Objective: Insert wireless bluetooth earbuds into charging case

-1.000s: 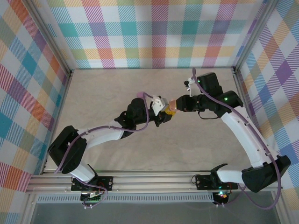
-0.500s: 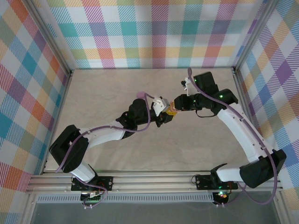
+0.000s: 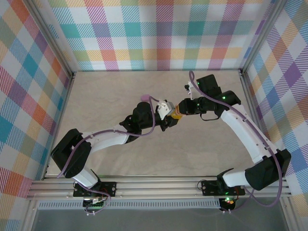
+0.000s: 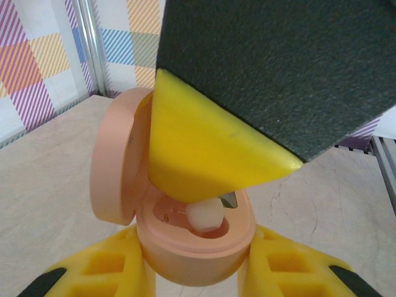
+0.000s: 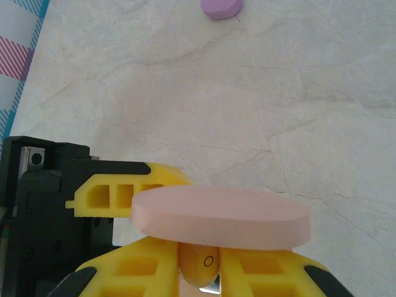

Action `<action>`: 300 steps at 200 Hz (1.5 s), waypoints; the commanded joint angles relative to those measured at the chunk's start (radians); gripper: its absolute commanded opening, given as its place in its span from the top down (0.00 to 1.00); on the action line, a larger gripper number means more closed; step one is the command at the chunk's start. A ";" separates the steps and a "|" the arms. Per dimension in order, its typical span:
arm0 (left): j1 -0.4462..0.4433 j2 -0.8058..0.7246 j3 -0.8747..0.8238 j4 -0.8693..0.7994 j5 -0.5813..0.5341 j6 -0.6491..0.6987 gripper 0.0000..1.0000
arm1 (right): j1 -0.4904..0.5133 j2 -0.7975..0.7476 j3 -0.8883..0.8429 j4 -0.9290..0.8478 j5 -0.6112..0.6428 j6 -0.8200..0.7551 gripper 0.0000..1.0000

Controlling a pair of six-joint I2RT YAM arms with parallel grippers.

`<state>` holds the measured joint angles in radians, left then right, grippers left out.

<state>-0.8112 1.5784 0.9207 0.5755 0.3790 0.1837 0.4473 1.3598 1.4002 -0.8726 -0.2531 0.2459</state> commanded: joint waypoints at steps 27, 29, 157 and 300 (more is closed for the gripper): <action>-0.017 -0.008 0.021 0.040 -0.005 -0.001 0.84 | 0.001 0.015 -0.010 -0.019 -0.018 -0.023 0.75; -0.017 -0.008 0.022 0.040 -0.006 -0.002 0.84 | 0.001 0.015 -0.010 -0.019 -0.018 -0.023 0.74; -0.018 -0.007 0.007 0.043 -0.021 -0.002 0.84 | -0.008 -0.020 0.073 -0.051 -0.055 -0.014 0.65; -0.018 -0.186 -0.124 0.000 -0.080 0.064 0.85 | -0.056 0.146 0.251 -0.091 -0.198 -0.027 0.60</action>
<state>-0.8112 1.4395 0.8143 0.5755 0.3088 0.2146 0.3981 1.4555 1.6371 -0.9379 -0.3901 0.2371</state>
